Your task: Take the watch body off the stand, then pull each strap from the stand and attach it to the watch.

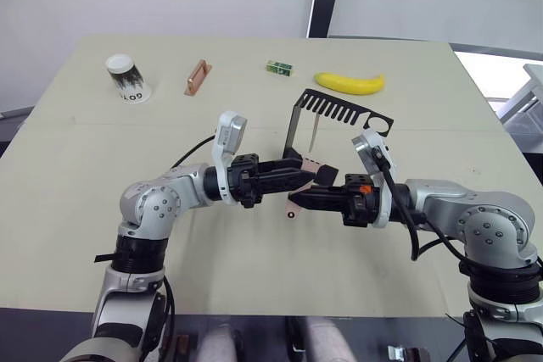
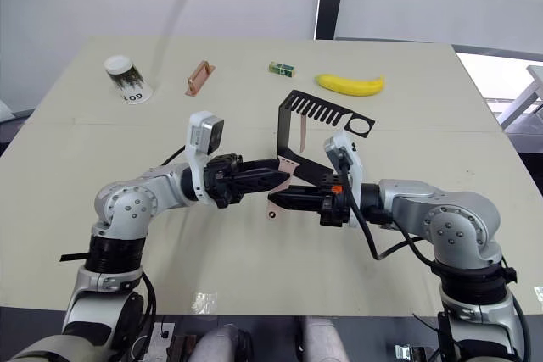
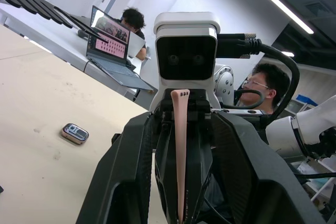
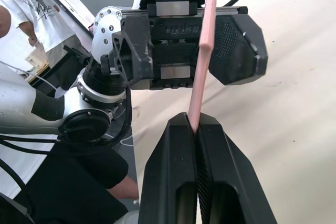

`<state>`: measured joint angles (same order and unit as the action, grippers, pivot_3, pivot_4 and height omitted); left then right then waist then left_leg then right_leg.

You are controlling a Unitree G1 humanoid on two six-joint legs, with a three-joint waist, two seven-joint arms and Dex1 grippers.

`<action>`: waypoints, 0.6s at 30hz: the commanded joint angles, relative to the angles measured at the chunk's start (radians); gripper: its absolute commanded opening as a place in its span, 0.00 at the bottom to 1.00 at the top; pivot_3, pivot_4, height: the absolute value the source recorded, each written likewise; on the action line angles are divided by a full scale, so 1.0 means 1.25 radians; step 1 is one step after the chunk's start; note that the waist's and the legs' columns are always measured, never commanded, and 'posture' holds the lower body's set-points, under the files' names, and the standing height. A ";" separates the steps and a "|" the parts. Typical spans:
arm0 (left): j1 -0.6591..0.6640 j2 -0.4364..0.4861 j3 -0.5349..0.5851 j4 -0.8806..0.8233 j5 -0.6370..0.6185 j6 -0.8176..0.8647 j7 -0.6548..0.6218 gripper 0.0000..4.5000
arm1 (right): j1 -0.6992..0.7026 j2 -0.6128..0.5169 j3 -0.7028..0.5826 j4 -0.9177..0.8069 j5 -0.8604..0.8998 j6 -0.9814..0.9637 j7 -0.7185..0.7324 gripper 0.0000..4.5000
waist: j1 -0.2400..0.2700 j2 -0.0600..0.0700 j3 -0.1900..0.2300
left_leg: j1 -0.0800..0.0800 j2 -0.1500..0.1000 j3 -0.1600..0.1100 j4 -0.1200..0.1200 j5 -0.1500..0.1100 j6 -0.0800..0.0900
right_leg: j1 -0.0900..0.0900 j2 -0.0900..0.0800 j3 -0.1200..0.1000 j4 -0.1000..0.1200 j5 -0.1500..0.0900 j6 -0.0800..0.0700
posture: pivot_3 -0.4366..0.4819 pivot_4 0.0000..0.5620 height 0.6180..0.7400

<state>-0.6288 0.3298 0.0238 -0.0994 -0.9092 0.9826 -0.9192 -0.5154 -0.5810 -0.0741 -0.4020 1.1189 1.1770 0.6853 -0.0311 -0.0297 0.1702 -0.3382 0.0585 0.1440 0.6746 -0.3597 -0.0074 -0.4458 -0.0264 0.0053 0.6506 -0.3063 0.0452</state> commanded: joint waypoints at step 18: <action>0.005 0.000 0.021 -0.010 -0.024 -0.011 -0.004 0.24 | -0.006 -0.014 -0.014 -0.003 0.019 -0.005 -0.003 0.00 | 0.000 0.000 0.000 | 0.000 0.000 0.000 0.000 0.000 0.000 | 0.000 0.000 0.000 -0.001 0.000 0.000 | 0.48 0.27 1.00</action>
<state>-0.6228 0.3326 0.0302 -0.0994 -0.9134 0.9819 -0.9191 -0.5155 -0.5891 -0.0743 -0.3926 1.1199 1.1772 0.6853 -0.0310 -0.0297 0.1702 -0.3384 0.0585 0.1440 0.6742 -0.3597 -0.0074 -0.4458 -0.0264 0.0052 0.6496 -0.3063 0.0452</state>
